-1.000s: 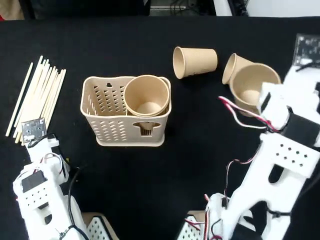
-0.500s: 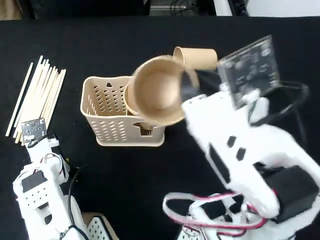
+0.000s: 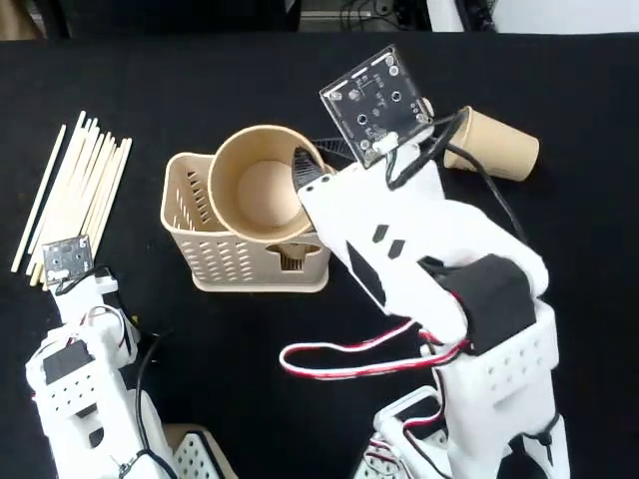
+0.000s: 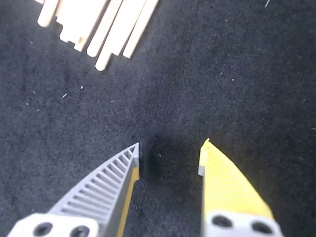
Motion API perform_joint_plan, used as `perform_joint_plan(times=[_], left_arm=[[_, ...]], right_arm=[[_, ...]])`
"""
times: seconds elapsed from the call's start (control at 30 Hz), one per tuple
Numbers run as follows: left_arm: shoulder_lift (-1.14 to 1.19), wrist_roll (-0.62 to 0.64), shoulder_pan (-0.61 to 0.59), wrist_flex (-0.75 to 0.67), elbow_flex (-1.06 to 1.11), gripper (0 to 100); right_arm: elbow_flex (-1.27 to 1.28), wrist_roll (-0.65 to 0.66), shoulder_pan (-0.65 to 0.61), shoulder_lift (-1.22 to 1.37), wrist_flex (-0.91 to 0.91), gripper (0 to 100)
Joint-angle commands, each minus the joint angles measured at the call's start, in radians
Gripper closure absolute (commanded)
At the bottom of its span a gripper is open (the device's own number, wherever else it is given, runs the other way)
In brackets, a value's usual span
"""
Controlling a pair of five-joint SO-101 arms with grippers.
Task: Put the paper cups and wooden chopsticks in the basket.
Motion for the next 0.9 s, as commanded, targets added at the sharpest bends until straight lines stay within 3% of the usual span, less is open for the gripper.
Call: perform_joint_plan(times=[0.0,0.43,0.53,0.67,0.87], left_arm=[[-0.012,-0.006,0.01,-0.014,-0.004,80],[-0.012,-0.006,0.01,-0.014,-0.004,80],[-0.012,-0.006,0.012,-0.014,-0.004,80],[-0.012,-0.006,0.012,-0.014,-0.004,80],[-0.012,-0.006,0.01,-0.014,-0.004,80]], right_arm=[[0.024,-0.006,0.071,0.004,-0.02,98.7],[0.193,-0.002,0.132,0.004,-0.147,98.1],[0.228,-0.012,0.132,0.002,-0.144,87.6],[0.246,-0.175,0.132,-0.002,-0.118,70.8],[0.217,-0.172,0.138,-0.002,-0.12,73.2]])
